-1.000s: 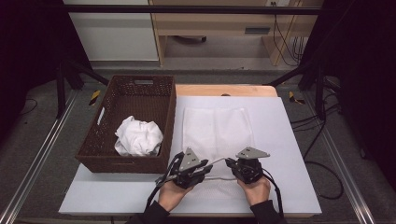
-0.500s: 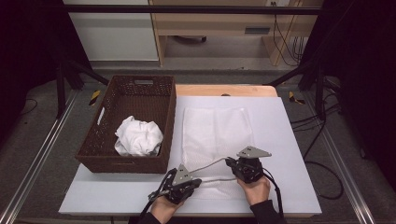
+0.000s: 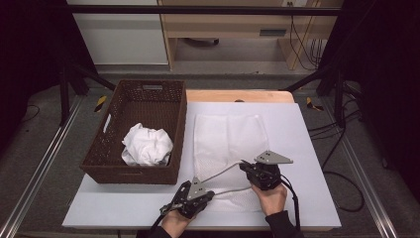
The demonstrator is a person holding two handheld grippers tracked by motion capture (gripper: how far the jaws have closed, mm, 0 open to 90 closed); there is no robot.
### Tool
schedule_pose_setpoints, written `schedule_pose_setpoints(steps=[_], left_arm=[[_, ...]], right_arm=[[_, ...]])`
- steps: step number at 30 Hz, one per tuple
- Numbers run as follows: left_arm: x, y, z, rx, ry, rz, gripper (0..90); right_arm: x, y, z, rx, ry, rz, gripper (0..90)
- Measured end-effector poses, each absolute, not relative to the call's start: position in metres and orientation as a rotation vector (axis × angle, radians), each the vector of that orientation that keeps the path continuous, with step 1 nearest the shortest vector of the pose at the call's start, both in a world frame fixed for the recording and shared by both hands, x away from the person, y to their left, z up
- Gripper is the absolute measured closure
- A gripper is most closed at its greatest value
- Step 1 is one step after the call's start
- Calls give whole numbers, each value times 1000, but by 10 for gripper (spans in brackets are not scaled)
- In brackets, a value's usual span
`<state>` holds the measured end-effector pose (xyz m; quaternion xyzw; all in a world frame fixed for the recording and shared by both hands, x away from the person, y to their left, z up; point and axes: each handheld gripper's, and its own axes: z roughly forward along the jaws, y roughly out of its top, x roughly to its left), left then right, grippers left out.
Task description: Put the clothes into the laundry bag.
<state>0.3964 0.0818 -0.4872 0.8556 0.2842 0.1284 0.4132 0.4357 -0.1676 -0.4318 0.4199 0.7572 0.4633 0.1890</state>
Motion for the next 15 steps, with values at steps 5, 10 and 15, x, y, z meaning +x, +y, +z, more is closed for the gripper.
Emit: schedule_pose_setpoints(steps=[5,10,15], left_arm=[[395,80,-487,2161,697,341,862],[396,82,-487,2154,708,316,858],[396,81,-487,2157,702,329,857]], right_arm=[[436,-169,-426,1181,2111,1324,879],[437,-168,-421,1159,2095,1334,879],[438,-166,-421,1158,2087,1338,879]])
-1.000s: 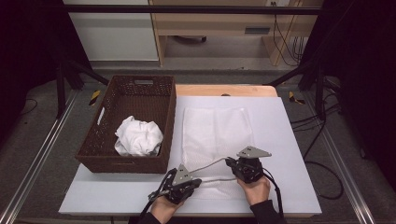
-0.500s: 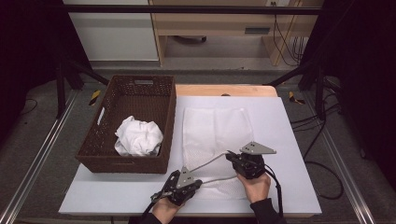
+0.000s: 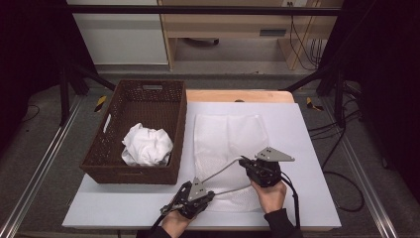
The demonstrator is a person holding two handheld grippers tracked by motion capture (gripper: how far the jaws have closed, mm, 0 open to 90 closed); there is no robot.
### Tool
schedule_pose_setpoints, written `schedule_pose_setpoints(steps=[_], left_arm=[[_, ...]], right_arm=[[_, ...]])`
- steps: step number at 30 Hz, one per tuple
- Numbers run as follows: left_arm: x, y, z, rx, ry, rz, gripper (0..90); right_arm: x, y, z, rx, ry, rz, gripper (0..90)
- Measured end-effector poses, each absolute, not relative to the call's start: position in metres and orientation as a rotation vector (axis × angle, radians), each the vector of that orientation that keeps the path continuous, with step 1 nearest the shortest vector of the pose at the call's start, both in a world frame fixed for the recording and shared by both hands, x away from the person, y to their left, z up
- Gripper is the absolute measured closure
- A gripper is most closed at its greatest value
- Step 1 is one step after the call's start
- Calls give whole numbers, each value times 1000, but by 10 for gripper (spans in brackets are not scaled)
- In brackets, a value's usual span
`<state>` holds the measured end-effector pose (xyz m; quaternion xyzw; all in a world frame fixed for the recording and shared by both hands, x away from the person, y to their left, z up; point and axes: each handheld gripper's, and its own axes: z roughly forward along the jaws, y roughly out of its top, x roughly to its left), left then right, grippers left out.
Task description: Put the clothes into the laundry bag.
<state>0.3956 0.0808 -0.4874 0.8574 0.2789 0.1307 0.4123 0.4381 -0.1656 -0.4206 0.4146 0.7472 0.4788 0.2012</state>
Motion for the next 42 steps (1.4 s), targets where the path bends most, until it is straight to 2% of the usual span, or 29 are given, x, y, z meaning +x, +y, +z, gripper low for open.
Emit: schedule_pose_setpoints(steps=[4,7,13,20,27,42], left_arm=[[396,81,-487,2155,687,307,822],[394,79,-487,2169,654,321,742],[387,74,-478,2204,630,321,476],[383,84,-457,2124,660,328,349],[383,97,-435,2044,713,347,286],[399,141,-393,1952,794,410,217]], right_arm=[[437,-166,-420,1153,2087,1353,878],[435,-165,-421,1150,2088,1347,878],[435,-168,-425,1159,2096,1331,878],[434,-171,-424,1151,2093,1329,879],[433,-171,-424,1147,2092,1334,879],[433,-171,-424,1145,2094,1331,878]])
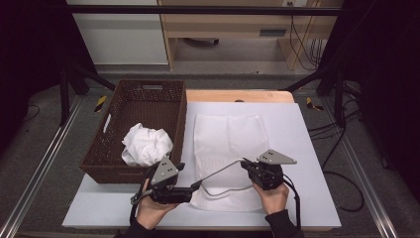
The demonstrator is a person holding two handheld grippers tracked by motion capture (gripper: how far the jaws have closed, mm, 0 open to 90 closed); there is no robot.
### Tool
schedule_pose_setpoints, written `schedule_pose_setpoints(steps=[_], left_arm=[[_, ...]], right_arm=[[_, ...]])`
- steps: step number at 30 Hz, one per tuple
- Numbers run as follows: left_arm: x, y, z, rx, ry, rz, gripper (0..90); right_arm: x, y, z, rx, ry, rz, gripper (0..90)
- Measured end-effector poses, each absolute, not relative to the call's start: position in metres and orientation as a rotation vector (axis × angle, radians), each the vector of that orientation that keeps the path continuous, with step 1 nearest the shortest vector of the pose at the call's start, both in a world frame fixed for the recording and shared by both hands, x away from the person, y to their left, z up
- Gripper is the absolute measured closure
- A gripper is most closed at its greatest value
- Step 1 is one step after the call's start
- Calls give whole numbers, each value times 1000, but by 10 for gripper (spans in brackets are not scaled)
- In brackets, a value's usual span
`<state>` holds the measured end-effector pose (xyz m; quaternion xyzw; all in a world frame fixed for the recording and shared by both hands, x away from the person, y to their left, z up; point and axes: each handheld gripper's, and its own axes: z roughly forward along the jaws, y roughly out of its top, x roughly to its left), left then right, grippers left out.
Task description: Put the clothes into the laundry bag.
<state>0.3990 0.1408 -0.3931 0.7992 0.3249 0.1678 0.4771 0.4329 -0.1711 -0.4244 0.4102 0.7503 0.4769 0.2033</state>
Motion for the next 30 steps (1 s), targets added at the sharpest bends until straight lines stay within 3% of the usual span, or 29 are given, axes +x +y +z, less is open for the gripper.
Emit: schedule_pose_setpoints(steps=[30], left_arm=[[430,212,-351,1841,907,551,192]], right_arm=[[434,-171,-424,1169,2079,1343,874]])
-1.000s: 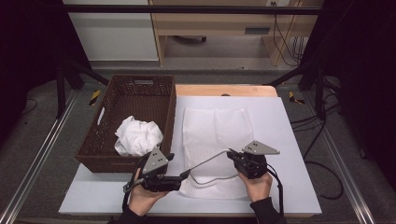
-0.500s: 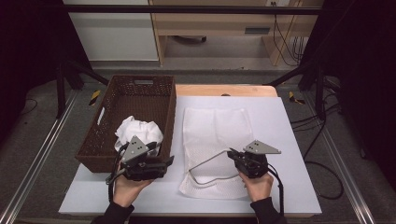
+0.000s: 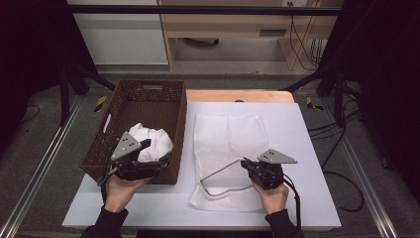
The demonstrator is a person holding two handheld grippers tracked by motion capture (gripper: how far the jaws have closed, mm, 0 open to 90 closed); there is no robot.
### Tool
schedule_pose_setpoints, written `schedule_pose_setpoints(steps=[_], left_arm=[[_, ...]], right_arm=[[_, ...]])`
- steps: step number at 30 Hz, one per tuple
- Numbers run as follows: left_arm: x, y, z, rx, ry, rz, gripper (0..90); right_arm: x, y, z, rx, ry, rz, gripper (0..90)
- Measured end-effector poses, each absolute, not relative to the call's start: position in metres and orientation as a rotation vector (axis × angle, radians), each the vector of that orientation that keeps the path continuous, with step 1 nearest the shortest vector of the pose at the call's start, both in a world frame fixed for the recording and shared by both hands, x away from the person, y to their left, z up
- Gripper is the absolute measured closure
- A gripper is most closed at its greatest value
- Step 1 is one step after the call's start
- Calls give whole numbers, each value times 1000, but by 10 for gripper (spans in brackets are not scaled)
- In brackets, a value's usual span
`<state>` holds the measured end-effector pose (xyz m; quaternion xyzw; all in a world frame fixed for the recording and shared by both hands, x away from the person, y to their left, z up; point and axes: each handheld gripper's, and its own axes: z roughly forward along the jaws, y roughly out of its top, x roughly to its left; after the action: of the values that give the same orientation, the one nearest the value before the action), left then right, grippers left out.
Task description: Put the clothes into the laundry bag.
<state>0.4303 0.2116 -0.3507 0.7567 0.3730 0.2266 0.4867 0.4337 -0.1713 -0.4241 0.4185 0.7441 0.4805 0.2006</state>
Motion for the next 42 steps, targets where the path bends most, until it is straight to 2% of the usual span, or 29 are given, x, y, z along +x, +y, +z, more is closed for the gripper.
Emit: schedule_pose_setpoints(steps=[9,22,34,42], left_arm=[[455,228,-342,1821,938,577,178],[523,251,-340,1951,1020,682,169],[553,257,-371,2095,1120,664,137],[562,262,-392,2183,1206,574,111]], right_arm=[[433,-171,-424,1164,2087,1329,873],[434,-170,-426,1160,2090,1312,865],[435,-170,-427,1156,2106,1297,871],[436,-170,-428,1151,2113,1293,872]])
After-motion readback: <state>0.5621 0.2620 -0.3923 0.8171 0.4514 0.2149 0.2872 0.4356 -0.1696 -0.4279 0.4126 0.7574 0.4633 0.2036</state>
